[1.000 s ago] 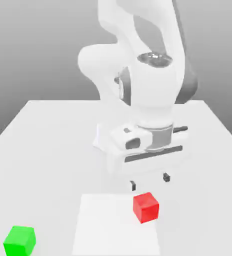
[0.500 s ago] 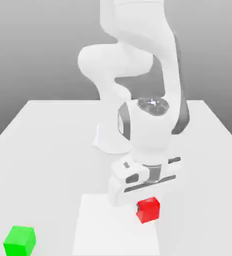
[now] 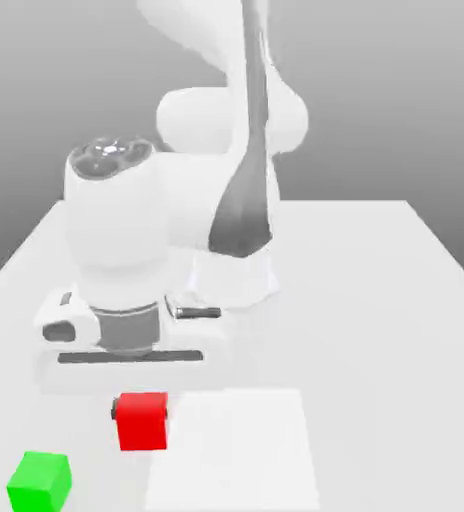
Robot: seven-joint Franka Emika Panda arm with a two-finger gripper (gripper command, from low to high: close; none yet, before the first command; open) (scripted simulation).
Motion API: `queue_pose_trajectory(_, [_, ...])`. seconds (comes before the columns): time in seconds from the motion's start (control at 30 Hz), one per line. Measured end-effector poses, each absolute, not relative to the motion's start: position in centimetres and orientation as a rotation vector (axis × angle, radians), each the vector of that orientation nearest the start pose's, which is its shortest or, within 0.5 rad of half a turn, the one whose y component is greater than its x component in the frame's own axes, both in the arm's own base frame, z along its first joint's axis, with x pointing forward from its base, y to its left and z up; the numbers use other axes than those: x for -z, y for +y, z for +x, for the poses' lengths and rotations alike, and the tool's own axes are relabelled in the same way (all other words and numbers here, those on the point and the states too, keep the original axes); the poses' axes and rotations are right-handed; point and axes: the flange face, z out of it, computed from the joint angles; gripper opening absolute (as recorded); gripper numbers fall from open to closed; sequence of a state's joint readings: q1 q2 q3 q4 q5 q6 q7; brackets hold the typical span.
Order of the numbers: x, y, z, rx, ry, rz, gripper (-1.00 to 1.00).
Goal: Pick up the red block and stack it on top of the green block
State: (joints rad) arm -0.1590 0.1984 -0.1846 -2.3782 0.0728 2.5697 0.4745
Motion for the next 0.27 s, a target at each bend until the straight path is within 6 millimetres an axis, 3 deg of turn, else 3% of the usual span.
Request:
queue_pose_trajectory(0.07, [-23.3, -21.0, 47.7, -0.001, 1.408, -2.806, -1.00])
queue_pose_trajectory(0.17, [-19.5, -22.1, 47.7, -0.001, 1.432, -2.795, -1.00])
queue_pose_trajectory(0.2, [-18.6, -22.1, 47.6, -0.001, 1.435, -2.794, 1.00])
queue_pose_trajectory(0.27, [-18.6, -22.1, 47.6, -0.001, 1.435, -2.794, 1.00])
